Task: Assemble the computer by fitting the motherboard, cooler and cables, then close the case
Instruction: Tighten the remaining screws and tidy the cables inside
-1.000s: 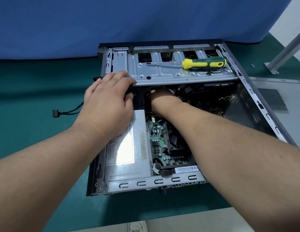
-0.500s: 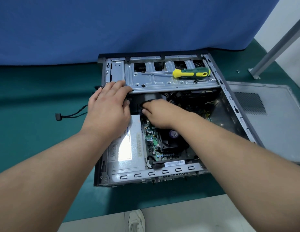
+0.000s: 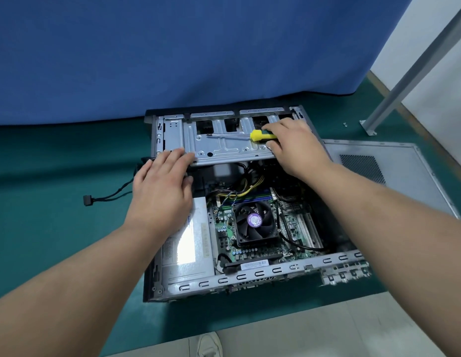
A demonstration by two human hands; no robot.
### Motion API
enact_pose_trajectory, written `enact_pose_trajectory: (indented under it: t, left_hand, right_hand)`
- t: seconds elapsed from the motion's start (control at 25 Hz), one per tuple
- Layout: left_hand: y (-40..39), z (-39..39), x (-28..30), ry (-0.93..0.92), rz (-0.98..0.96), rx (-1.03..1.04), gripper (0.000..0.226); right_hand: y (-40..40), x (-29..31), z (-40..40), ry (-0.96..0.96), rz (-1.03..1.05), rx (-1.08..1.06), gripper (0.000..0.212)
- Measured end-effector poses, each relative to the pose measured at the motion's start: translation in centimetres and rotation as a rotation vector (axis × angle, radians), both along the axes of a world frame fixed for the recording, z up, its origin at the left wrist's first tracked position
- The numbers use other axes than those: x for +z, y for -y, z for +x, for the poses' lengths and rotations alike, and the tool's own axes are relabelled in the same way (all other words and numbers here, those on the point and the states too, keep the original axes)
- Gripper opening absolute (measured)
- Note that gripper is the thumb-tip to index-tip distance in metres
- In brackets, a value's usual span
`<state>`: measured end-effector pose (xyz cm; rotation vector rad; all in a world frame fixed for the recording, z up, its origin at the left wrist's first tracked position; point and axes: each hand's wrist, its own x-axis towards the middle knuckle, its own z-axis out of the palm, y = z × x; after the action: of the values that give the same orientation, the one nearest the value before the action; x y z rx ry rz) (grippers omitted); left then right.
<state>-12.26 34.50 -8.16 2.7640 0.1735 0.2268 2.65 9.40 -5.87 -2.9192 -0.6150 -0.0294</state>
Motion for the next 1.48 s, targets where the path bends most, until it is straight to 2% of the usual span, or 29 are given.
enact_pose_trajectory:
  t: [0.12,0.2,0.32,0.48,0.56,0.6,0.68,0.72,0.76,0.84,0.92,1.0,1.08,1.16,1.28,1.48]
  left_hand:
    - [0.0,-0.1,0.0,-0.018,-0.014,-0.018,0.064]
    - [0.0,-0.1,0.0,-0.012,-0.046,-0.015,0.064]
    - [-0.6,-0.3,-0.1,0.024,-0.065,-0.021,0.044]
    - [-1.1,-0.3,-0.6,0.029,-0.057,-0.041,0.026]
    - [-1.1,-0.2,-0.7,0.025,-0.064,-0.043,0.022]
    - [-1.2,-0.2,-0.7,0.025,-0.061,-0.041,0.022]
    - [-1.4,-0.2,-0.7,0.027,-0.049,-0.045,0.021]
    - [-1.4,-0.2,-0.7,0.025,-0.044,-0.048,0.021]
    - [-1.5,-0.2,-0.7,0.019,-0.036,-0.047,0.021]
    - [-1.5,-0.3,-0.6,0.004,-0.032,-0.033,0.02]
    - [-1.4,-0.2,-0.4,0.001,-0.065,-0.003,0.024]
    - [-1.1,-0.2,-0.4,-0.016,-0.044,0.0,0.042]
    - [-0.6,0.0,-0.4,-0.037,0.029,-0.005,0.051]
    - [-0.7,0.1,-0.6,-0.052,0.067,0.001,0.051]
    - [-0.7,0.1,-0.7,-0.047,0.071,0.006,0.05]
    - [-0.7,0.2,-0.8,-0.031,0.069,0.022,0.048]
  right_hand:
    - [0.0,-0.3,-0.8,0.042,0.187,0.053,0.036]
    - [0.2,-0.1,-2.3,0.078,0.231,0.161,0.034]
    - [0.4,0.4,-4.2,0.049,0.184,0.312,0.034]
    - [0.0,1.6,-5.0,-0.047,0.222,0.35,0.035]
    - [-0.3,2.1,-5.3,-0.105,0.46,0.225,0.037]
    - [-0.7,2.2,-5.5,-0.154,0.688,0.109,0.038]
    - [-2.4,2.1,-6.5,-0.377,1.234,-0.14,0.035]
    - [-3.4,1.9,-7.0,-0.528,1.43,-0.224,0.032]
    - [-4.4,1.7,-7.4,-0.641,1.522,-0.26,0.03]
    - [-5.4,1.6,-7.9,-0.67,1.536,-0.232,0.025]
    - [-5.2,2.0,-8.4,-0.48,1.498,-0.149,0.023]
    - [-4.2,2.0,-8.9,-0.196,1.247,-0.094,0.03]
    - [-3.4,1.7,-9.7,-0.03,0.955,-0.036,0.045]
    - [-3.8,0.8,-10.0,-0.032,0.798,0.038,0.048]
    - [-4.5,-0.5,-9.6,-0.053,0.695,0.099,0.044]
    - [-4.8,-2.4,-9.2,-0.016,0.679,0.132,0.039]
